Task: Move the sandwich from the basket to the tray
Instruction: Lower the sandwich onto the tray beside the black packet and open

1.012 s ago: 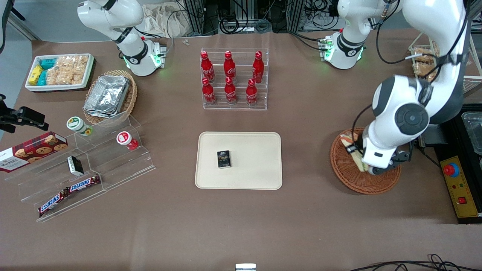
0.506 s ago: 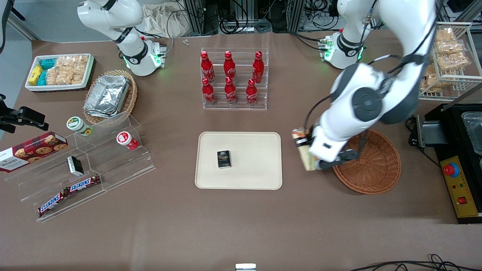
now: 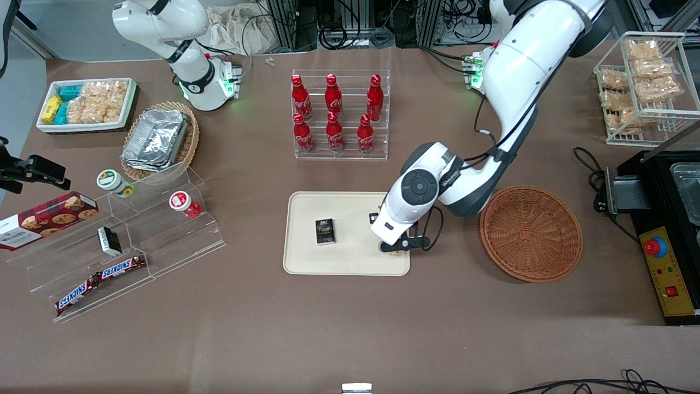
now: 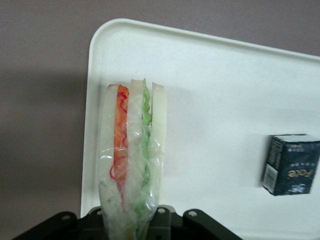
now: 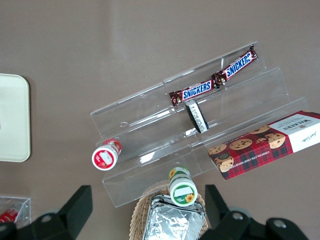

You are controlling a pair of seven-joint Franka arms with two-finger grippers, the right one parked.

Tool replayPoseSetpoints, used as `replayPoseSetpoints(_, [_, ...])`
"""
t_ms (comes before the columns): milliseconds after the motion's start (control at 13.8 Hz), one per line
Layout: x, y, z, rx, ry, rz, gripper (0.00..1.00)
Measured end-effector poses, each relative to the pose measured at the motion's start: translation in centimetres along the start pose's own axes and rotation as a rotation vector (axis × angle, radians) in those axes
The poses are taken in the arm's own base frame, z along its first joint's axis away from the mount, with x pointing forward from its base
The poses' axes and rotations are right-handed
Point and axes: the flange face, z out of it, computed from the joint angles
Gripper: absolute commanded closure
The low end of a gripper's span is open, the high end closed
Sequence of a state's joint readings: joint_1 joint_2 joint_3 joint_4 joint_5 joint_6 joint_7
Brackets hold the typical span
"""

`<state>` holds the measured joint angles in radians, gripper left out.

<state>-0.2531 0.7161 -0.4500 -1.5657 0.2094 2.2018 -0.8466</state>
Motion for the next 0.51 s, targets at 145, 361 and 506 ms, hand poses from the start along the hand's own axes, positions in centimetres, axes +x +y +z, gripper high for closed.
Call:
replayPoseSetpoints(145, [0.1,0.1,1.0,0.006,0.032,0.026,1.0])
replayPoseSetpoints(361, [-0.9,0.6,2.7,-0.025,0.087,0.058,0.63])
replayPoseSetpoints(506, [-1.4,0.5,3.3,-0.023,0.093,0.05,0.0])
